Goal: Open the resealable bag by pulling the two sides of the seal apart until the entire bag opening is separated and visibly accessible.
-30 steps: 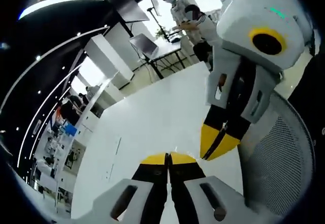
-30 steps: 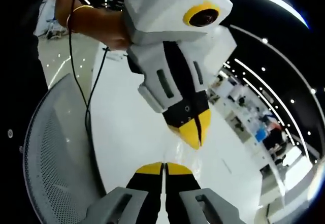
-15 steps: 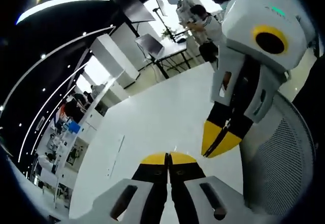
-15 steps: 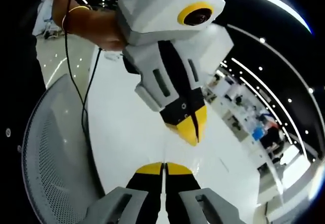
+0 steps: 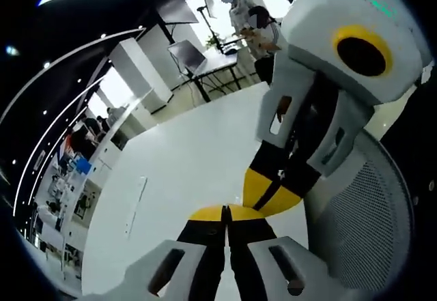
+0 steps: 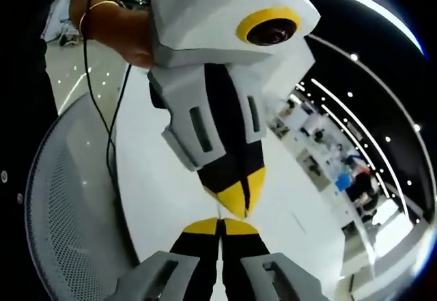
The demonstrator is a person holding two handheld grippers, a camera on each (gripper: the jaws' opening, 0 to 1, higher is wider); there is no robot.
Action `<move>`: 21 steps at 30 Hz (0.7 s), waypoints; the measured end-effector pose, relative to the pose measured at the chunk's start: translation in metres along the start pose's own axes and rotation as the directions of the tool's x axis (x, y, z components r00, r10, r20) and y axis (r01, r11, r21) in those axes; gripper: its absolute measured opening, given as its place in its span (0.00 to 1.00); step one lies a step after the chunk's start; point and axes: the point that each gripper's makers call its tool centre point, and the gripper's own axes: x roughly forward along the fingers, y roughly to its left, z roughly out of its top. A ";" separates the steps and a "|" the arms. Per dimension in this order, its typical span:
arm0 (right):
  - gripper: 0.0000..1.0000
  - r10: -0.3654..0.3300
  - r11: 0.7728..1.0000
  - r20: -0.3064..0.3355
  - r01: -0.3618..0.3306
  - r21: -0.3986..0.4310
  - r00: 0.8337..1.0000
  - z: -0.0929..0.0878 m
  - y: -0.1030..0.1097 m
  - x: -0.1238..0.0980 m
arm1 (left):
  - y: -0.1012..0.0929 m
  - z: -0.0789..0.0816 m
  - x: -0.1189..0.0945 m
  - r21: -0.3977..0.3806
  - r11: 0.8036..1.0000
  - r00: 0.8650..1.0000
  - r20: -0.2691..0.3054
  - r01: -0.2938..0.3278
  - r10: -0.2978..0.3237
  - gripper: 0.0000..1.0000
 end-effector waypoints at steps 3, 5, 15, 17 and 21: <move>0.00 -0.051 0.998 -0.017 0.052 0.023 0.999 -0.004 -0.005 -0.003 | -0.028 -0.014 0.006 -0.067 0.992 0.993 -0.044 0.110 -0.114 0.00; 0.00 -0.041 0.999 -0.013 0.041 0.012 0.999 -0.001 -0.001 -0.001 | -0.034 -0.012 0.007 -0.087 0.988 0.990 -0.031 0.131 -0.134 0.02; 0.00 0.011 0.993 -0.060 -0.018 -0.115 0.998 -0.007 0.020 0.002 | -0.060 -0.036 0.010 -0.087 0.963 0.956 -0.125 0.256 -0.266 0.04; 0.00 0.017 0.993 -0.059 -0.024 -0.114 0.998 -0.007 0.022 0.002 | -0.065 -0.041 0.010 -0.081 0.956 0.946 -0.143 0.281 -0.290 0.00; 0.00 0.019 0.992 -0.070 -0.028 -0.120 0.997 -0.009 0.024 0.002 | -0.066 -0.041 0.011 -0.100 0.956 0.949 -0.128 0.277 -0.289 0.00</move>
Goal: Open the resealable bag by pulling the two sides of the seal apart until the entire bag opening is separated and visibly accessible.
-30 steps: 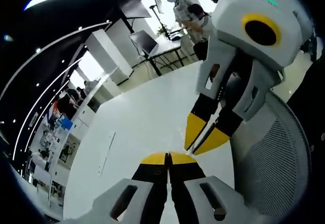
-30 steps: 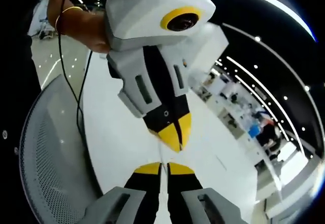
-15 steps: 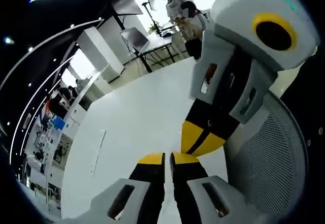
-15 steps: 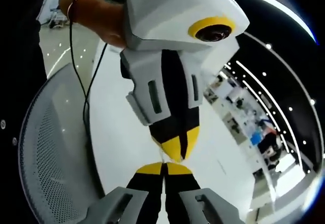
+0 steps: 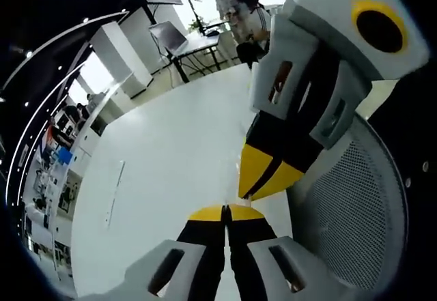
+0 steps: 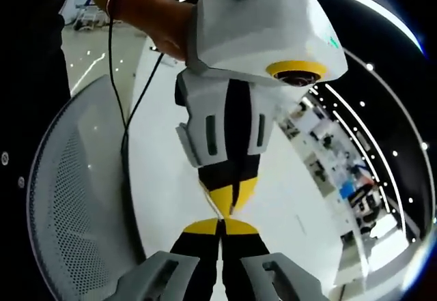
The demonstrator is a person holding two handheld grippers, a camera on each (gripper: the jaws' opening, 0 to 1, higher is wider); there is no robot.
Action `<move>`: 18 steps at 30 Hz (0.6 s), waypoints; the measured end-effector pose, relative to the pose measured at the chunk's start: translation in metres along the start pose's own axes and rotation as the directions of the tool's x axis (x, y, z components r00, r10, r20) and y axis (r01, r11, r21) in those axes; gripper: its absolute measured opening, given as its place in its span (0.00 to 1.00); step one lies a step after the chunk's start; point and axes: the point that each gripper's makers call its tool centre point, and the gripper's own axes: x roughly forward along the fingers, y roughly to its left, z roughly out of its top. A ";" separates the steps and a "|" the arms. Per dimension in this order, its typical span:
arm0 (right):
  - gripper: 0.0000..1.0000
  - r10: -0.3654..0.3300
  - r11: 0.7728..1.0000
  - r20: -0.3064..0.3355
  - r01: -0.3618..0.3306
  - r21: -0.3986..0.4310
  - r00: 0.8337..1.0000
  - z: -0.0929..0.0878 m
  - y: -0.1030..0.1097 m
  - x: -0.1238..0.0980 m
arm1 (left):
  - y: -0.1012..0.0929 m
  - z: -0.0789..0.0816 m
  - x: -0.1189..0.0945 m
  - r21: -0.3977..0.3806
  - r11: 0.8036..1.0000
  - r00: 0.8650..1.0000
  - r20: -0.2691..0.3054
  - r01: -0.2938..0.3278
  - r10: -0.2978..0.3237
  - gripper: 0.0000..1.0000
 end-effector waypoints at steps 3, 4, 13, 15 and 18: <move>0.00 -0.001 1.000 0.002 0.001 0.016 1.000 0.000 0.000 -0.002 | 0.004 0.004 -0.002 -0.019 1.000 1.000 0.021 -0.021 0.022 0.00; 0.00 -0.002 1.000 0.004 0.002 0.023 1.000 -0.001 -0.001 -0.002 | 0.008 0.006 -0.003 -0.029 0.999 0.999 0.030 -0.040 0.041 0.00; 0.00 0.024 0.999 0.003 -0.024 0.041 1.000 -0.002 0.005 -0.001 | 0.030 0.021 -0.013 -0.012 0.991 0.988 0.076 -0.132 0.133 0.00; 0.00 0.030 0.998 0.004 -0.030 0.048 1.000 -0.002 0.005 -0.001 | 0.032 0.021 -0.014 -0.013 0.990 0.987 0.078 -0.142 0.143 0.00; 0.00 0.036 0.998 -0.001 -0.036 0.052 0.999 -0.003 0.006 -0.001 | 0.038 0.016 -0.015 -0.038 0.986 0.985 0.055 -0.162 0.164 0.00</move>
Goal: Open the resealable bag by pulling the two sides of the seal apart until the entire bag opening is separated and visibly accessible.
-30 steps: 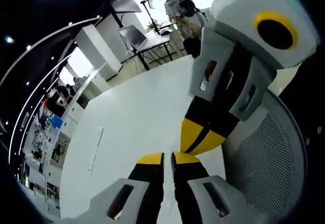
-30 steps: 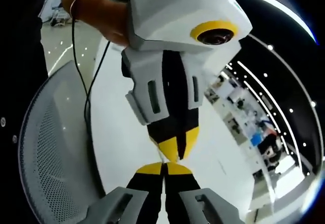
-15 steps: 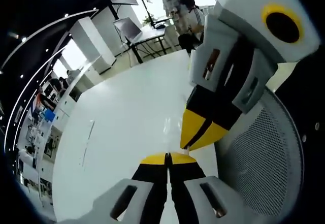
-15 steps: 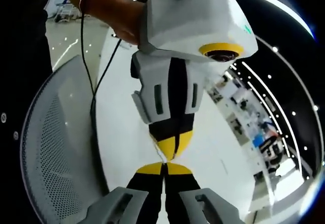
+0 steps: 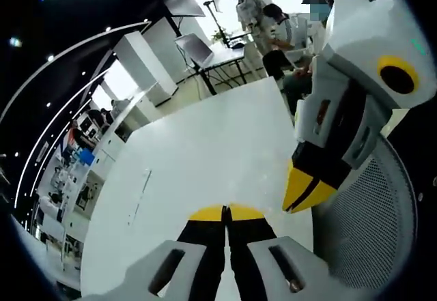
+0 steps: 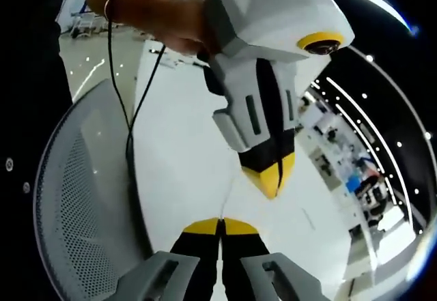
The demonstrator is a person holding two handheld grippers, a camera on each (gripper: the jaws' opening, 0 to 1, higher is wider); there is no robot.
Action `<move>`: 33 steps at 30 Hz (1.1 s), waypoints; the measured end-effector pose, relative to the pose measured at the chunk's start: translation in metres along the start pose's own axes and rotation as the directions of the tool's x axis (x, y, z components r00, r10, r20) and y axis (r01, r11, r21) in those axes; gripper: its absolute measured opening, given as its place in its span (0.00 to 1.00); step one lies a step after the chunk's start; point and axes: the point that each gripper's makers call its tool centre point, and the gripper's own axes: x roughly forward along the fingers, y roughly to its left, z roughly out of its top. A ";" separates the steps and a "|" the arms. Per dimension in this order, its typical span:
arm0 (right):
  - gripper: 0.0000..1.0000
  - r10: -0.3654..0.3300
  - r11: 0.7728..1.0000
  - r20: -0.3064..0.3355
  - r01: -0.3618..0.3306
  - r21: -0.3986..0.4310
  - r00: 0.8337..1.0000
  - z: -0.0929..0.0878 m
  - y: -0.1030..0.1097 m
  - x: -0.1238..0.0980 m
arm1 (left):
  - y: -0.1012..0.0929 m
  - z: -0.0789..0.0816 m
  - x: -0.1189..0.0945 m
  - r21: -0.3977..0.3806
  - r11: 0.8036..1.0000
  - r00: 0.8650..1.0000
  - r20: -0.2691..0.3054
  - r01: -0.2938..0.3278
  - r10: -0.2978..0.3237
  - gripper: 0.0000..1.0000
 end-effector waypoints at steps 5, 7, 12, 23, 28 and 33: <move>0.00 -0.015 1.000 0.017 0.015 -0.011 1.000 0.003 0.000 0.000 | 0.000 -0.004 -0.001 -0.024 1.000 1.000 0.006 0.010 -0.010 0.00; 0.00 -0.021 1.000 0.035 0.022 -0.008 0.999 0.011 -0.003 0.002 | -0.004 -0.009 0.001 -0.028 0.999 1.000 -0.006 0.017 -0.017 0.00; 0.02 -0.026 0.998 0.061 0.022 0.066 0.998 0.019 -0.010 0.006 | -0.010 -0.014 0.004 -0.047 0.998 0.999 -0.016 0.030 -0.031 0.00; 0.09 -0.090 0.980 0.120 0.066 0.190 0.989 0.024 -0.027 -0.004 | 0.002 -0.024 0.009 -0.039 0.999 0.999 -0.042 0.014 -0.015 0.00; 0.13 -0.087 0.975 0.093 0.065 0.210 0.992 0.011 -0.027 -0.007 | 0.022 -0.027 0.013 -0.041 0.999 0.999 -0.050 -0.019 0.017 0.00; 0.14 -0.083 0.973 0.075 0.065 0.221 0.994 0.003 -0.026 -0.009 | 0.059 -0.031 0.015 -0.066 0.994 0.995 -0.053 -0.088 0.085 0.00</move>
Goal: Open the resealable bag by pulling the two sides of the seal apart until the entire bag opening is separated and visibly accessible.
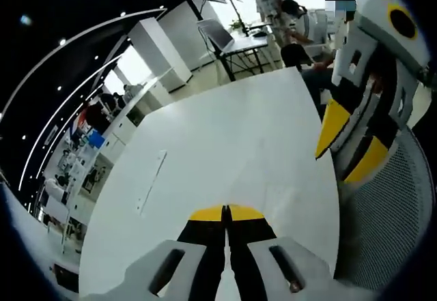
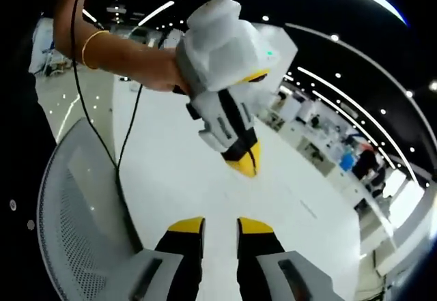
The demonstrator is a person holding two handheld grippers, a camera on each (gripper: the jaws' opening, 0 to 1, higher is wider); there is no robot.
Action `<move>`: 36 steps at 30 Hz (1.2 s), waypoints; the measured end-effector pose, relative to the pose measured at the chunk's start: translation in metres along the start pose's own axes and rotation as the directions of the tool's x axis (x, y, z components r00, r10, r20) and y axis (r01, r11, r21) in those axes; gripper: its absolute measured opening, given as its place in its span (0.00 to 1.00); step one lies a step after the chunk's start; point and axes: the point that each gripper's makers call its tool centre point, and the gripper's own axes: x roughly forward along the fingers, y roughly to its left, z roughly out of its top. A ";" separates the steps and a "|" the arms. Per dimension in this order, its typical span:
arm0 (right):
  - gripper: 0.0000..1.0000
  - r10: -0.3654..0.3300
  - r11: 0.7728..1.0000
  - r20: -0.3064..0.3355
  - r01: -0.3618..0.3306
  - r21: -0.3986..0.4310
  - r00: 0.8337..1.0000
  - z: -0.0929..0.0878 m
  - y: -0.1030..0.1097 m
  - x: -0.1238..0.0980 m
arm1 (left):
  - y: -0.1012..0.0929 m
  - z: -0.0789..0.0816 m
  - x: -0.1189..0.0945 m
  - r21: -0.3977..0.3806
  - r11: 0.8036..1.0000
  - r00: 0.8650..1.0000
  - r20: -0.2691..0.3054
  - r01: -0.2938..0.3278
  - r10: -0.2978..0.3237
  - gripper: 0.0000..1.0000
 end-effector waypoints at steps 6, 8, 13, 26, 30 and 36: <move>0.16 0.000 1.000 -0.015 0.000 0.019 1.000 -0.008 -0.004 0.000 | 0.031 0.009 0.019 0.020 0.999 0.999 0.002 -0.039 0.039 0.00; 0.16 -0.001 1.000 -0.016 0.001 0.028 1.000 -0.010 -0.007 -0.002 | 0.046 0.013 0.026 0.016 0.998 0.998 0.004 -0.059 0.058 0.00; 0.22 -0.006 0.998 -0.026 0.008 0.066 1.000 -0.017 -0.016 -0.004 | 0.073 0.017 0.036 0.038 0.995 0.996 0.002 -0.093 0.093 0.00; 0.43 -0.038 0.972 -0.072 0.053 0.227 0.997 -0.044 -0.031 -0.012 | 0.150 0.025 0.050 0.050 0.970 0.971 0.019 -0.238 0.238 0.00; 0.55 -0.053 0.955 -0.094 0.078 0.286 0.994 -0.054 -0.035 -0.013 | 0.164 0.028 0.060 0.047 0.958 0.959 0.020 -0.282 0.281 0.00; 0.61 -0.072 0.930 -0.115 0.108 0.351 0.991 -0.064 -0.042 -0.017 | 0.193 0.035 0.072 0.039 0.935 0.936 0.017 -0.352 0.351 0.00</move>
